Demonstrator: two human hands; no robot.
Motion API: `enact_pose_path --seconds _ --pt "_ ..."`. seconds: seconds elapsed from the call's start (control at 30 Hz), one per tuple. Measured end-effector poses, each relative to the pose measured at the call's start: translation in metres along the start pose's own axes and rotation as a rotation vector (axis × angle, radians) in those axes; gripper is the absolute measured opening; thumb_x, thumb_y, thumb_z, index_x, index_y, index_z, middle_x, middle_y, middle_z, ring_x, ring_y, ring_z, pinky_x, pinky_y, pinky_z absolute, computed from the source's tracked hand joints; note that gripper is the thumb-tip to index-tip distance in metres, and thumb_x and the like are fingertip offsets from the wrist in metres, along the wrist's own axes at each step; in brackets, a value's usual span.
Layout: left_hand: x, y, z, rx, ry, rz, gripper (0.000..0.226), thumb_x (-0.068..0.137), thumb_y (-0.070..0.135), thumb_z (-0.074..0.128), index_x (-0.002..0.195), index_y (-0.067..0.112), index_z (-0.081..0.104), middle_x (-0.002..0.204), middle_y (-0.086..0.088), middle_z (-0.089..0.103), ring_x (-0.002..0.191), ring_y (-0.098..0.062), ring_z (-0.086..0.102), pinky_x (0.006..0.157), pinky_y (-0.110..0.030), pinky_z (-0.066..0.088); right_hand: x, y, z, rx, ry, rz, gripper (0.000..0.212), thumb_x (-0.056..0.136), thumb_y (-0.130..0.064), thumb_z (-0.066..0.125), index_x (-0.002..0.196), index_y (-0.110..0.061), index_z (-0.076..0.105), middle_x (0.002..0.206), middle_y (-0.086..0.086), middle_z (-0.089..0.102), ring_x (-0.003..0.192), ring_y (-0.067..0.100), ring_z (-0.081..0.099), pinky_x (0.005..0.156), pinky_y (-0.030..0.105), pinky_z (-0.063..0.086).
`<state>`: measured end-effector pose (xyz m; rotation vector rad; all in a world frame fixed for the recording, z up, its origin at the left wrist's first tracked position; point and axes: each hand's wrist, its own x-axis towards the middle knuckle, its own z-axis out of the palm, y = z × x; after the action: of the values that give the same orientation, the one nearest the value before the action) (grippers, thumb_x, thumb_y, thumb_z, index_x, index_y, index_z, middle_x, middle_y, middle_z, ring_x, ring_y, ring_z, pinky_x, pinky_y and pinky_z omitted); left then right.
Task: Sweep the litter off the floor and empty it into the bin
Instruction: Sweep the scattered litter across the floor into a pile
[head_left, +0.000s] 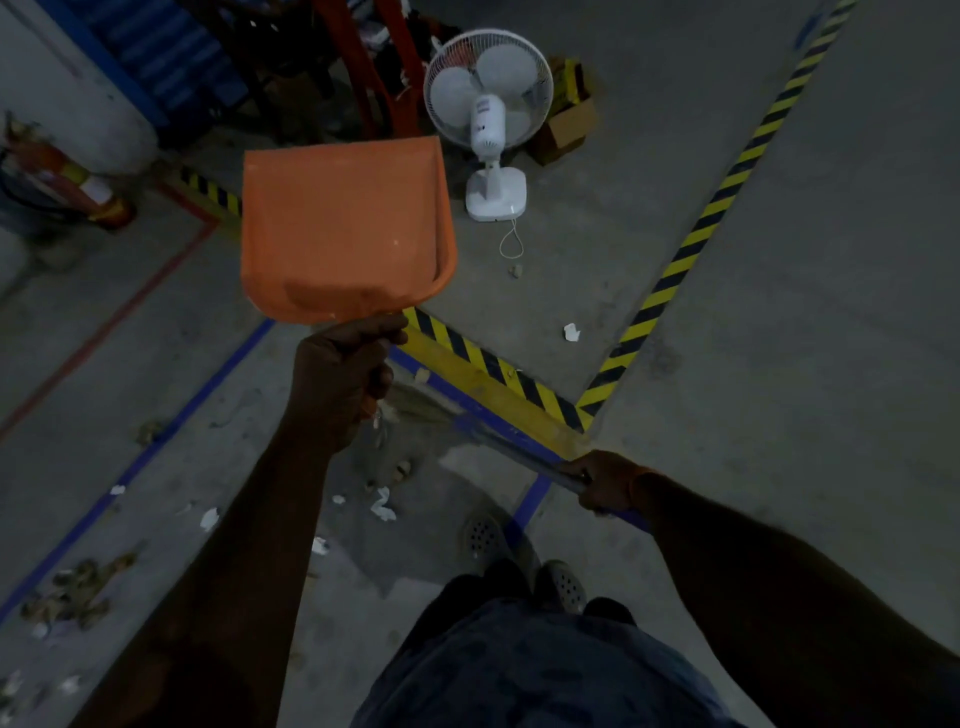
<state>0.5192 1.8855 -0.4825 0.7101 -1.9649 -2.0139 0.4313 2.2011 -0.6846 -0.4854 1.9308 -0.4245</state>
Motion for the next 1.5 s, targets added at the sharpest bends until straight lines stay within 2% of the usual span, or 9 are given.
enact_pose_path --seconds 0.23,0.43,0.57,0.8,1.03,1.13,1.27,1.37,1.5 --pt "0.057 0.019 -0.021 0.051 -0.009 0.039 0.043 0.095 -0.004 0.053 0.094 0.031 0.079 0.089 -0.001 0.075 0.047 -0.009 0.052 0.048 -0.032 0.029 0.013 0.003 -0.047 0.088 0.285 0.168 0.068 0.085 -0.005 0.065 0.146 -0.027 0.045 0.076 0.007 0.067 0.044 0.007 0.059 0.041 0.018 0.045" --pt "0.081 0.017 -0.035 0.037 -0.054 0.024 0.04 0.095 -0.002 0.055 0.097 0.029 0.079 0.094 -0.002 0.075 0.049 -0.01 0.054 0.052 -0.035 0.031 0.021 0.014 -0.077 0.184 0.411 0.378 0.064 0.081 -0.01 0.066 0.143 -0.021 0.05 0.089 0.017 0.072 0.073 0.033 0.071 0.071 0.04 0.06" --pt "0.09 0.013 -0.041 0.038 -0.053 0.005 0.036 0.096 0.001 0.056 0.098 0.028 0.079 0.097 -0.003 0.076 0.051 -0.01 0.054 0.051 -0.034 0.031 0.026 0.008 -0.074 0.206 0.306 0.441 0.06 0.084 -0.008 0.064 0.141 -0.017 0.05 0.081 0.014 0.07 0.064 0.027 0.068 0.059 0.034 0.057" --pt "0.094 0.013 -0.049 0.033 -0.041 0.004 0.027 0.096 -0.002 0.054 0.107 0.012 0.073 0.097 -0.006 0.073 0.049 -0.008 0.054 0.04 -0.021 0.03 0.043 -0.037 -0.024 0.103 0.08 0.281 0.06 0.084 -0.001 0.063 0.142 -0.012 0.05 0.09 0.013 0.065 0.06 0.023 0.065 0.049 0.028 0.051" --pt "0.089 0.017 -0.057 -0.012 0.001 0.002 0.025 0.097 -0.006 0.052 0.116 -0.001 0.067 0.094 -0.012 0.069 0.047 -0.007 0.052 0.039 -0.015 0.035 0.069 -0.106 -0.018 -0.104 -0.095 -0.029 0.071 0.089 0.0 0.064 0.151 -0.022 0.036 0.129 0.024 0.06 0.1 0.04 0.067 0.053 0.017 0.049" --pt "0.087 0.018 -0.061 -0.036 0.022 0.016 0.024 0.096 -0.007 0.052 0.11 0.002 0.07 0.088 -0.003 0.074 0.048 -0.008 0.052 0.043 -0.017 0.038 0.078 -0.111 -0.029 -0.085 -0.079 -0.104 0.073 0.088 0.001 0.063 0.151 -0.025 0.036 0.133 0.023 0.058 0.08 0.031 0.067 0.063 0.027 0.049" --pt "0.087 0.014 -0.06 -0.044 0.054 0.005 0.03 0.095 -0.006 0.053 0.102 0.013 0.074 0.087 0.0 0.074 0.047 -0.009 0.05 0.043 -0.02 0.033 0.085 -0.108 -0.06 -0.007 -0.004 -0.098 0.072 0.087 0.005 0.061 0.148 -0.026 0.041 0.121 0.02 0.065 0.057 0.018 0.062 0.052 0.024 0.052" --pt "0.092 0.009 -0.056 -0.058 0.062 -0.008 0.03 0.095 -0.006 0.052 0.105 0.012 0.074 0.087 -0.002 0.074 0.048 -0.011 0.048 0.043 -0.021 0.032 0.087 -0.099 -0.091 0.044 0.094 -0.047 0.069 0.081 0.002 0.063 0.142 -0.028 0.05 0.092 0.015 0.072 0.068 0.029 0.07 0.065 0.04 0.061" --pt "0.102 0.009 -0.042 -0.055 0.075 -0.013 0.03 0.096 -0.005 0.052 0.105 0.014 0.073 0.09 -0.003 0.074 0.046 -0.01 0.048 0.039 -0.017 0.03 0.089 -0.077 -0.139 0.059 0.237 0.013 0.066 0.081 0.001 0.066 0.141 -0.02 0.052 0.104 0.014 0.069 0.081 0.033 0.071 0.072 0.045 0.061"
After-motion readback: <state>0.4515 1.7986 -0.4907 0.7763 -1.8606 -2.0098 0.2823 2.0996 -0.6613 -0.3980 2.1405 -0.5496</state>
